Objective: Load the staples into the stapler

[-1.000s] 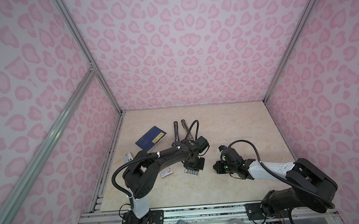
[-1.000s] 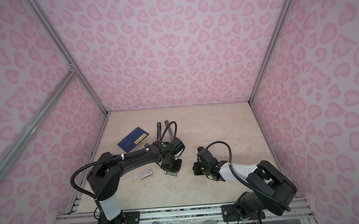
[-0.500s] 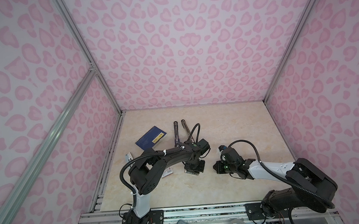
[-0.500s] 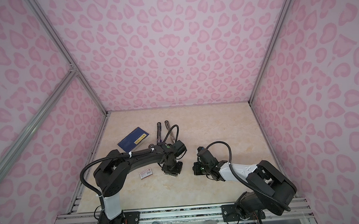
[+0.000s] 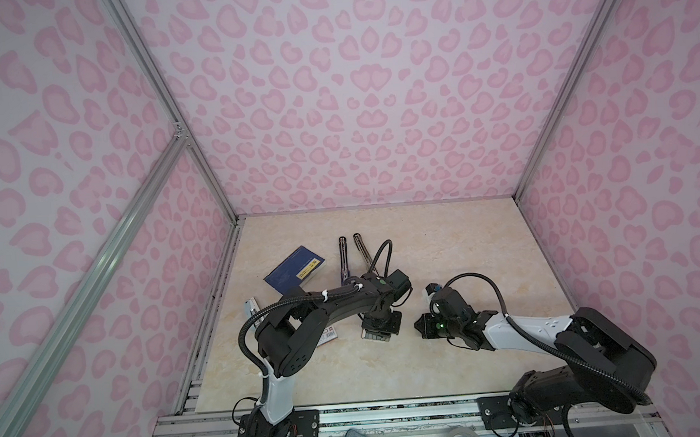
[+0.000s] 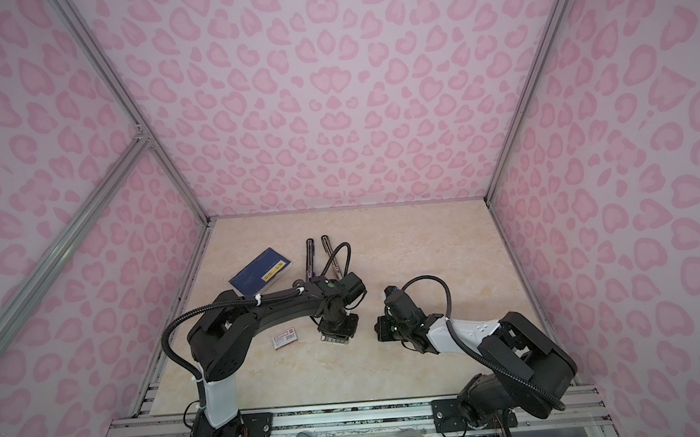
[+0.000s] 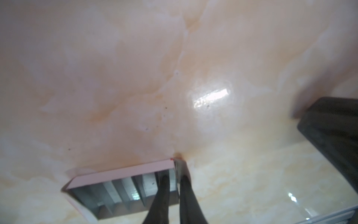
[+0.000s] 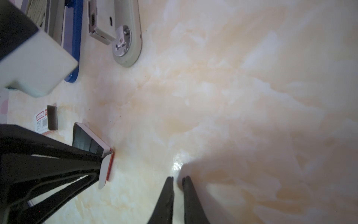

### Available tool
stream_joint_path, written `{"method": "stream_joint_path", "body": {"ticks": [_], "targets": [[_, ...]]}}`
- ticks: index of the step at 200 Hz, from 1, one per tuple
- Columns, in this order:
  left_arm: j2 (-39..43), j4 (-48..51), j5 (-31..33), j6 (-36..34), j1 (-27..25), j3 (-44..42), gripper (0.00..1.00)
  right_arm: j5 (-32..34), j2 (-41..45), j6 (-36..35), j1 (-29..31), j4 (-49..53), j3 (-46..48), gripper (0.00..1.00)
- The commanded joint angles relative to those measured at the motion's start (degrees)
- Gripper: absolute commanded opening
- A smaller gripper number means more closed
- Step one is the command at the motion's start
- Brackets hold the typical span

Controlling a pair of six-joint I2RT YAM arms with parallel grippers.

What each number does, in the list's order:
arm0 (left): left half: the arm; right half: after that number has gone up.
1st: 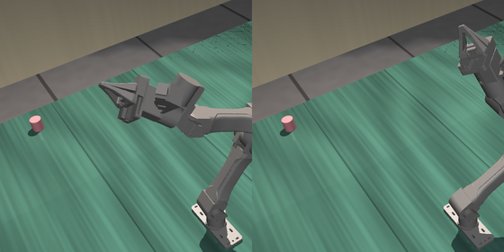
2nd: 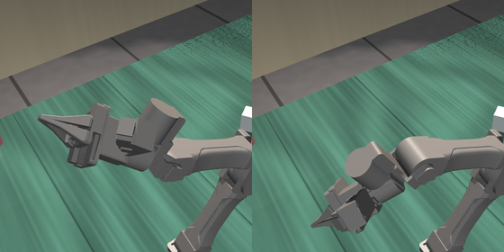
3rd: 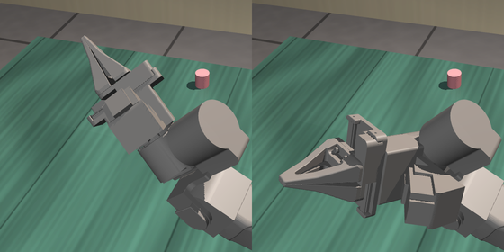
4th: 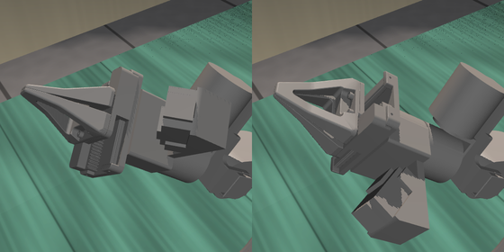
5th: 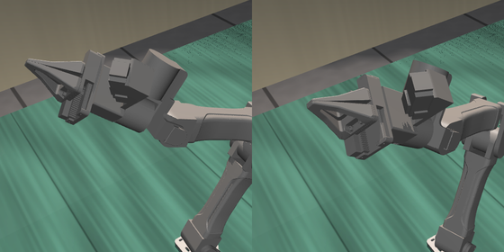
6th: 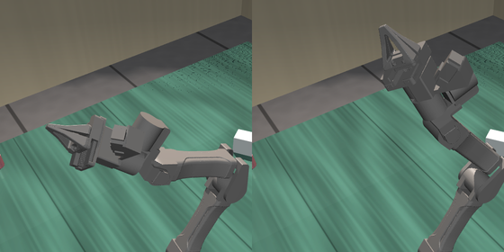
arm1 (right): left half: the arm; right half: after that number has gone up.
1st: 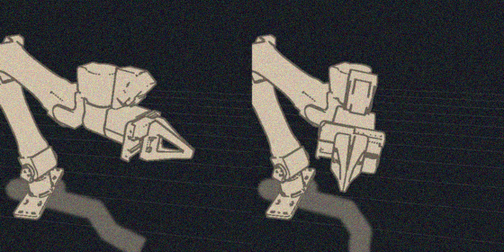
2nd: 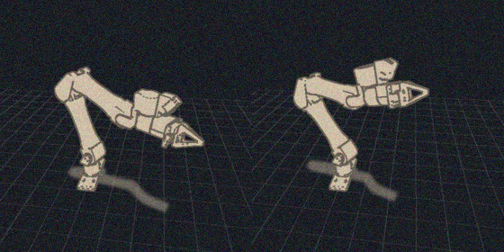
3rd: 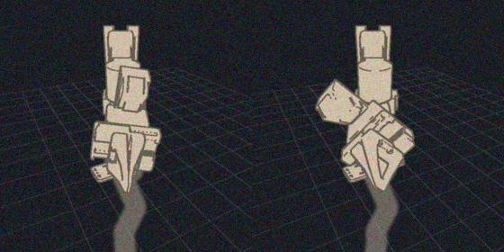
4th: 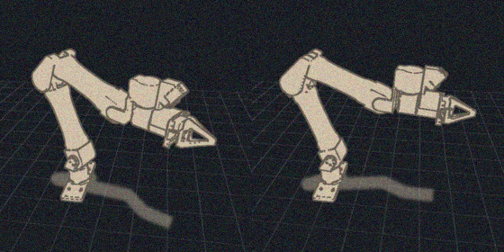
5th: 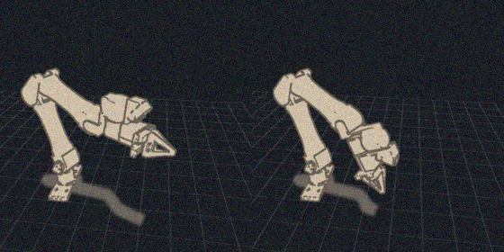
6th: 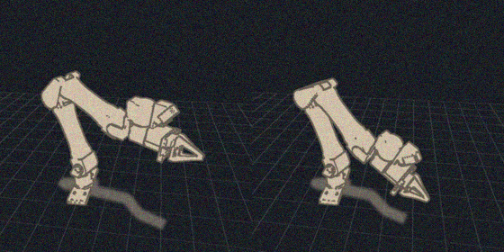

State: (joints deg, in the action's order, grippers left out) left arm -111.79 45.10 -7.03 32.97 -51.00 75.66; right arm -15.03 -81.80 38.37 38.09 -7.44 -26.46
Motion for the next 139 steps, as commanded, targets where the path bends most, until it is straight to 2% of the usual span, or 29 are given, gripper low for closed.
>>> {"method": "stream_joint_path", "body": {"ticks": [1,36,80,139], "targets": [[0.12,0.69,1.02,-0.01,0.03,0.89,0.16,0.11,-0.52,0.19,-0.04,1.92,0.65,0.15],[-0.58,0.38,0.69,-0.01,0.03,0.81,0.13,-0.01,-0.76,0.31,-0.03,1.73,0.71,0.15],[-0.37,0.49,0.25,-0.14,0.03,0.54,0.03,0.02,-0.90,0.41,-0.03,1.64,0.93,0.15],[3.99,2.14,0.18,-0.53,0.03,-0.96,0.03,-0.10,-1.50,0.60,-0.03,1.03,0.73,0.15]]}}
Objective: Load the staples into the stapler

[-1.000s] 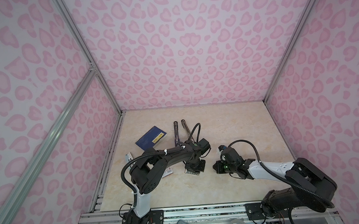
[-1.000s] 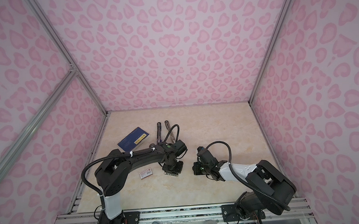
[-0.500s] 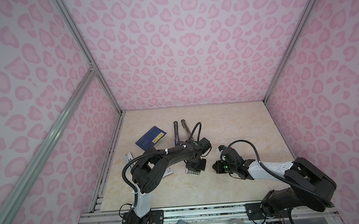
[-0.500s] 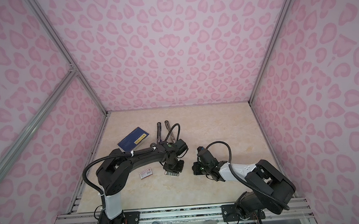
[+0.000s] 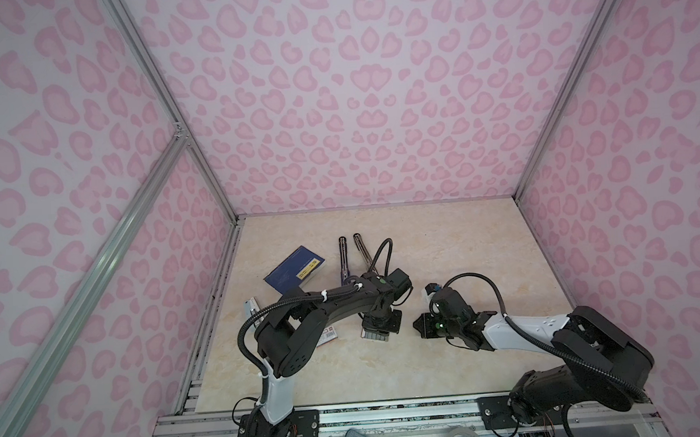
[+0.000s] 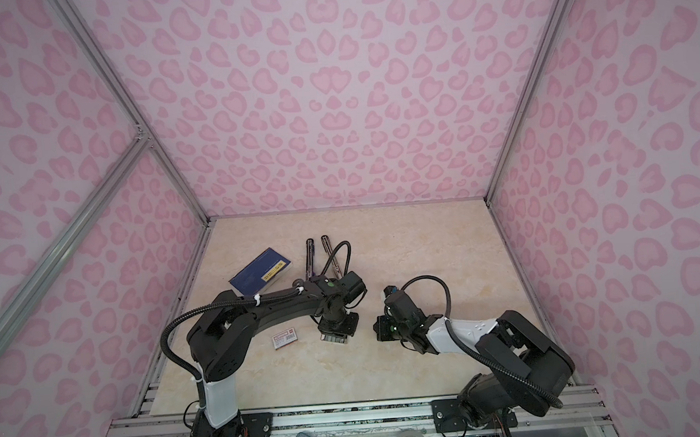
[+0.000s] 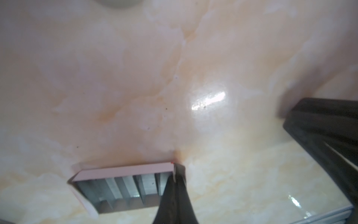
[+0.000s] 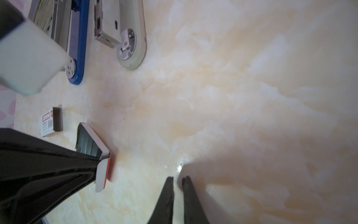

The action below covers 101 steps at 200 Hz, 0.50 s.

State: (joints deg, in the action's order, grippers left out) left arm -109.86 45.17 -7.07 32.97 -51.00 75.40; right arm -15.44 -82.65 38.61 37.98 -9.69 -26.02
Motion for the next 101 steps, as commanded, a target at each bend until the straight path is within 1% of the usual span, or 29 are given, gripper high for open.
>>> {"method": "stream_joint_path", "body": {"ticks": [1,46,101], "targets": [[2.13,2.10,0.26,-0.58,0.03,-0.78,0.03,0.28,-0.62,0.34,0.08,3.28,0.28,0.15],[4.83,4.07,1.07,-1.76,0.03,-1.45,0.03,-0.45,-1.64,0.76,0.18,2.15,-0.01,0.15],[2.49,9.17,1.40,-6.06,0.03,1.08,0.03,-0.43,-1.51,1.04,0.32,1.78,0.18,0.15]]}}
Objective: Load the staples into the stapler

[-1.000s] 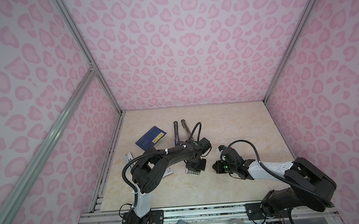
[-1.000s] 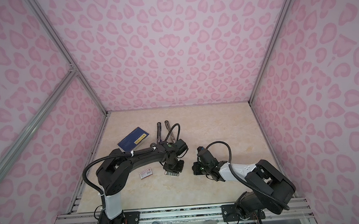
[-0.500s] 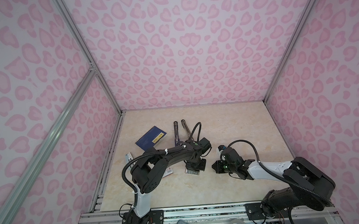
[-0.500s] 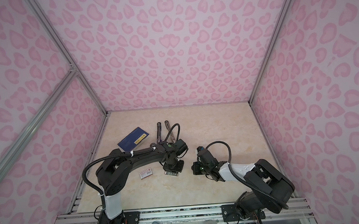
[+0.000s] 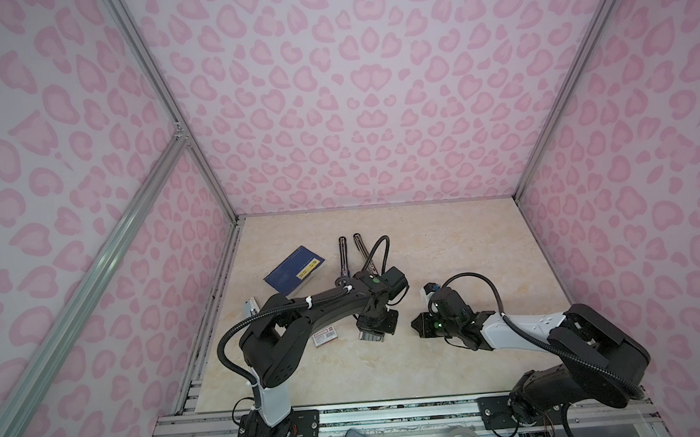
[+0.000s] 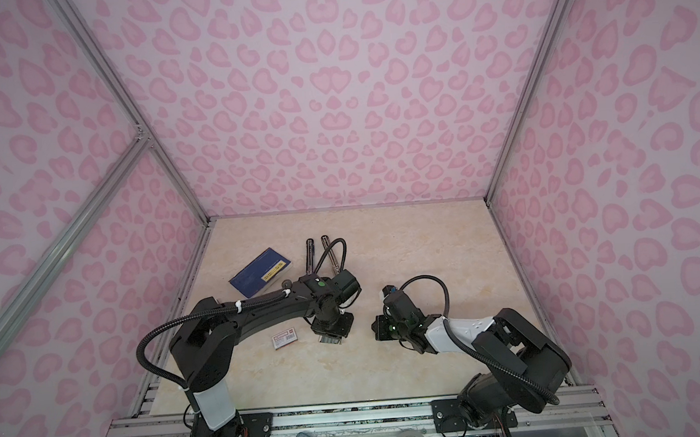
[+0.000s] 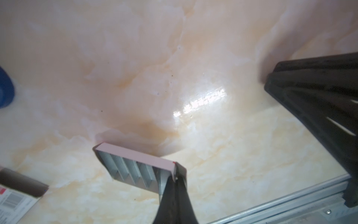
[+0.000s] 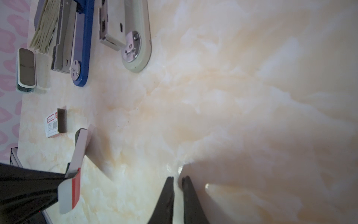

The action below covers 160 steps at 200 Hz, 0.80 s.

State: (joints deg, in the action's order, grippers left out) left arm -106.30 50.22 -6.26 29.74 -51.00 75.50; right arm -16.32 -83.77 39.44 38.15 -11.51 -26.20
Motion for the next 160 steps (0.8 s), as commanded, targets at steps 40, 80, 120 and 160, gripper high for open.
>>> {"method": "stream_joint_path", "body": {"ticks": [40,80,120,160], "targets": [[-1.94,5.94,-1.41,-4.75,0.03,1.22,0.03,0.40,-0.82,0.20,0.19,3.26,0.18,0.15],[-2.59,9.54,-0.69,-7.43,0.03,3.83,0.03,0.04,-1.25,0.02,0.19,3.17,-0.17,0.15],[-3.21,12.23,-0.50,-9.87,0.03,5.15,0.03,-0.09,-1.53,-0.14,0.21,3.16,-0.43,0.15],[-3.99,14.09,-0.45,-11.43,0.03,5.80,0.03,-0.40,-1.92,-0.28,0.30,2.98,-0.70,0.15]]}}
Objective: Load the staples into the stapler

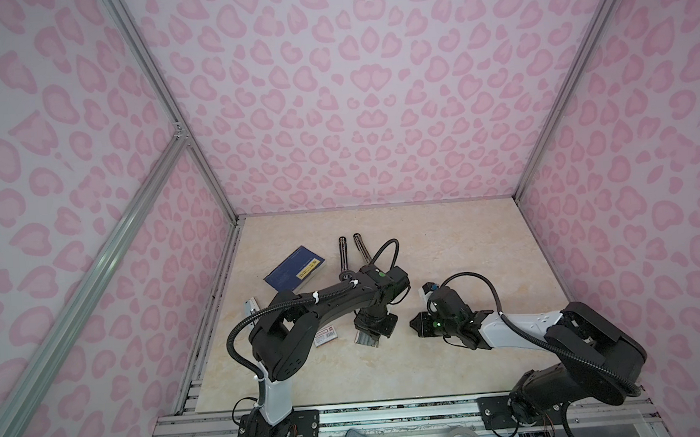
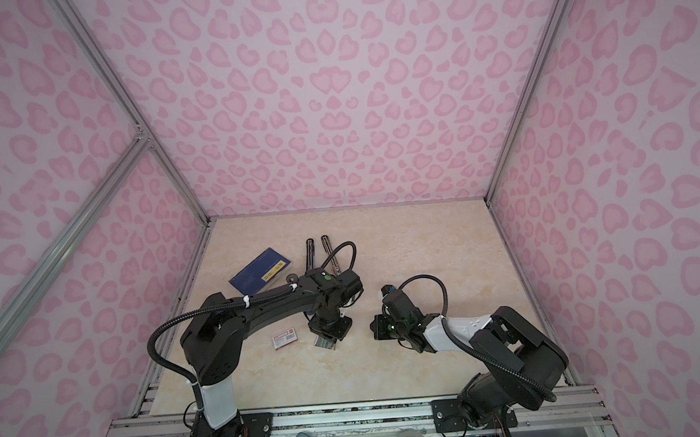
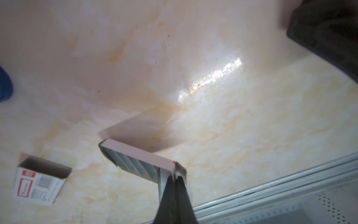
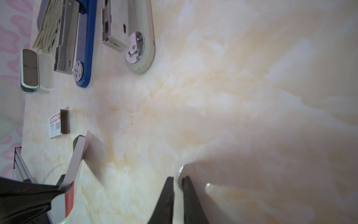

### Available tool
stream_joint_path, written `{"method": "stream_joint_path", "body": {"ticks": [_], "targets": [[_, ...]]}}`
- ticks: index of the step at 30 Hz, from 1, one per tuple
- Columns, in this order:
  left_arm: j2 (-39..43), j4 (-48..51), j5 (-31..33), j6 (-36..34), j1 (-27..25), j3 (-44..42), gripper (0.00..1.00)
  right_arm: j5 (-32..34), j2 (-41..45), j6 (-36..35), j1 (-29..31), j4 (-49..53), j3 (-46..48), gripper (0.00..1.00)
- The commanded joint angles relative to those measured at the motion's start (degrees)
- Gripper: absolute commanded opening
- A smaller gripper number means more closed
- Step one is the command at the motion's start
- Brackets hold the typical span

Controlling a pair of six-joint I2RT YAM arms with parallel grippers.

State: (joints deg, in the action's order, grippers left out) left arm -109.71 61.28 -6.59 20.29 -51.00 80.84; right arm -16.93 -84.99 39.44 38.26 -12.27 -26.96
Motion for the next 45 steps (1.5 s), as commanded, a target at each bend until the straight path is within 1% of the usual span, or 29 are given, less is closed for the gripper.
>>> {"method": "stream_joint_path", "body": {"ticks": [1,3,6,10,12,13,14,15,18,22,25,26,28,30,32,45], "targets": [[-0.59,3.09,-0.15,-2.09,0.03,0.46,0.03,0.22,-0.70,-0.30,0.13,3.75,0.02,0.15],[-1.09,3.81,-0.80,-2.93,-0.06,0.37,0.03,0.23,-0.95,-0.36,0.07,3.75,-0.10,0.15],[-1.56,4.64,0.95,-3.00,-0.15,0.22,0.03,0.00,-1.26,-0.37,0.09,3.59,-0.26,0.15],[-1.73,4.14,1.33,-2.41,-0.24,-0.07,0.04,-0.01,-1.55,-0.46,0.16,3.57,-0.46,0.15],[-1.47,3.87,1.88,-1.98,-0.24,0.02,0.12,0.00,-1.58,-0.48,0.15,3.57,-0.54,0.15],[-1.15,3.69,2.23,-1.73,-0.24,0.02,0.18,0.04,-1.60,-0.47,0.08,3.57,-0.46,0.15],[-0.85,3.51,2.28,-1.67,-0.24,-0.06,0.21,0.01,-1.60,-0.50,0.15,3.49,-0.46,0.15],[-0.67,3.42,2.11,-1.55,-0.24,-0.07,0.23,0.04,-1.70,-0.43,0.18,3.44,-0.38,0.15],[-0.24,2.76,2.01,-1.00,-0.24,-0.54,0.25,0.04,-1.90,-0.42,0.01,3.22,-0.20,0.15],[0.84,1.37,2.35,0.30,-0.24,-1.76,0.24,-0.12,-2.01,-0.08,0.15,2.78,0.03,0.15],[2.08,0.55,2.49,0.97,-0.24,-3.23,0.18,-0.13,-1.92,-0.14,0.10,2.87,0.05,0.15],[2.52,0.11,2.58,1.14,-0.24,-3.40,0.17,-0.05,-1.80,-0.14,0.10,2.87,0.15,0.14],[2.99,-0.77,2.14,1.24,-0.24,-5.54,0.18,-0.11,-1.86,-0.14,0.10,2.95,0.15,0.15],[2.97,-1.61,0.52,1.06,-0.24,-6.17,0.21,-0.12,-1.85,-0.14,0.10,2.96,0.15,0.15],[2.77,-2.26,-0.17,0.98,-0.24,-6.51,0.21,-0.07,-1.80,-0.05,0.15,2.87,0.23,0.14],[0.34,-3.70,-1.60,0.73,-1.51,-5.96,0.23,0.40,-1.46,0.35,0.45,2.78,0.69,0.15]]}}
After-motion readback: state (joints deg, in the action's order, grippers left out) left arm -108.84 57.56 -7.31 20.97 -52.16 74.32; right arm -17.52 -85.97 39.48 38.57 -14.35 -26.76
